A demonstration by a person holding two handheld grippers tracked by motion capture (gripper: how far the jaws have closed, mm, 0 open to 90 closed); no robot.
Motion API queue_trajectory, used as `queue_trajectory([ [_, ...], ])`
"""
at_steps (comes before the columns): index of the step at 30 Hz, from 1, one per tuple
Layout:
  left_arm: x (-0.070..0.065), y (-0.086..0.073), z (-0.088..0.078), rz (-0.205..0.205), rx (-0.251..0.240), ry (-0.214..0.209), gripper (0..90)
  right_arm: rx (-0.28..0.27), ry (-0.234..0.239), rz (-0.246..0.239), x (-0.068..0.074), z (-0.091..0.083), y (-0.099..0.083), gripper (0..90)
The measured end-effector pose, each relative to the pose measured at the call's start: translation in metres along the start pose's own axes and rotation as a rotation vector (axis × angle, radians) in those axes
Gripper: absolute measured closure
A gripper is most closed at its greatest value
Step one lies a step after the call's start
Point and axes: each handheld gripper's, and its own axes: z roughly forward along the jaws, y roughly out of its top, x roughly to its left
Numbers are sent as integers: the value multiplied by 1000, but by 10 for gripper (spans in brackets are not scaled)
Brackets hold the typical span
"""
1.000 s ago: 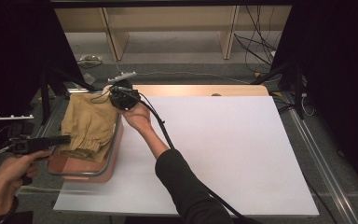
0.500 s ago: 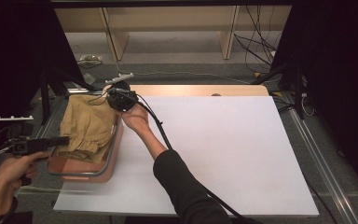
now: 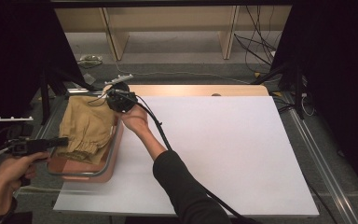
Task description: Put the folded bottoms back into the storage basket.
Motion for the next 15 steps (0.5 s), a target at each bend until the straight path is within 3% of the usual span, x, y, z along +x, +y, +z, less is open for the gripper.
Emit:
queue_trajectory([
  [7, 2, -1, 0, -2, 8, -4, 738, 5, 5, 4, 1, 2, -1, 837],
  [8, 2, -1, 0, 0, 11, 1, 731, 7, 6, 15, 1, 2, -1, 801],
  [9, 3, -1, 1, 0, 14, 33, 600, 7, 40, 53, -1, 2, -1, 582],
  [10, 3, -1, 1, 0, 14, 33, 509, 7, 40, 53, -1, 2, -1, 582],
  [11, 4, -1, 1, -7, 11, 40, 465, 8, 63, 69, -3, 0, 1, 457],
  [15, 3, 0, 0, 3, -18, 68, 436, -8, 71, 74, -6, -7, 4, 403],
])
